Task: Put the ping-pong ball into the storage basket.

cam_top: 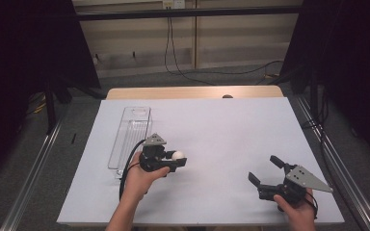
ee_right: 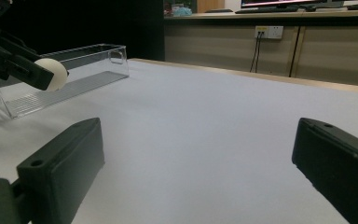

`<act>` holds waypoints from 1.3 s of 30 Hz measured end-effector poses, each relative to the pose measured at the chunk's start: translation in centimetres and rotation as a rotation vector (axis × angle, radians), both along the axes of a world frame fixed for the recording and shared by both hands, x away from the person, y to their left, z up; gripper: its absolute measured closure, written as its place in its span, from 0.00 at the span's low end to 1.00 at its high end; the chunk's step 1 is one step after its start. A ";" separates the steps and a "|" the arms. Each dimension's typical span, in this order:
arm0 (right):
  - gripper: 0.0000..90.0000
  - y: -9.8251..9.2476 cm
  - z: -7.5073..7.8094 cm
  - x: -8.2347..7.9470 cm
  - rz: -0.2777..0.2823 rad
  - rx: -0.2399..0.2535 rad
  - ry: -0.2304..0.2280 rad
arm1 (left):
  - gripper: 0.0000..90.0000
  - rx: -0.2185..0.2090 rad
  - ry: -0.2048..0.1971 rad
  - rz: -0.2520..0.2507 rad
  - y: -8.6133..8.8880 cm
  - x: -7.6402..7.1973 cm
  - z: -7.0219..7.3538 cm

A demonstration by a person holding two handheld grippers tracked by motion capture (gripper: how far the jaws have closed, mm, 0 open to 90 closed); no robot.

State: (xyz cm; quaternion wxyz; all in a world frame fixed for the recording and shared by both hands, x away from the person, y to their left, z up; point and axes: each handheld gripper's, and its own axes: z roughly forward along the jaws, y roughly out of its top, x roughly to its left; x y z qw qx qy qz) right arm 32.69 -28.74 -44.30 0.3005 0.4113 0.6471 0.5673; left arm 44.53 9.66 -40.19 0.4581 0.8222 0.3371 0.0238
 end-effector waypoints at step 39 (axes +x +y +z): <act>0.02 0.0 0.0 0.0 0.002 -0.003 -0.002 | 0.57 -0.005 0.008 0.054 1.8 0.4 0.9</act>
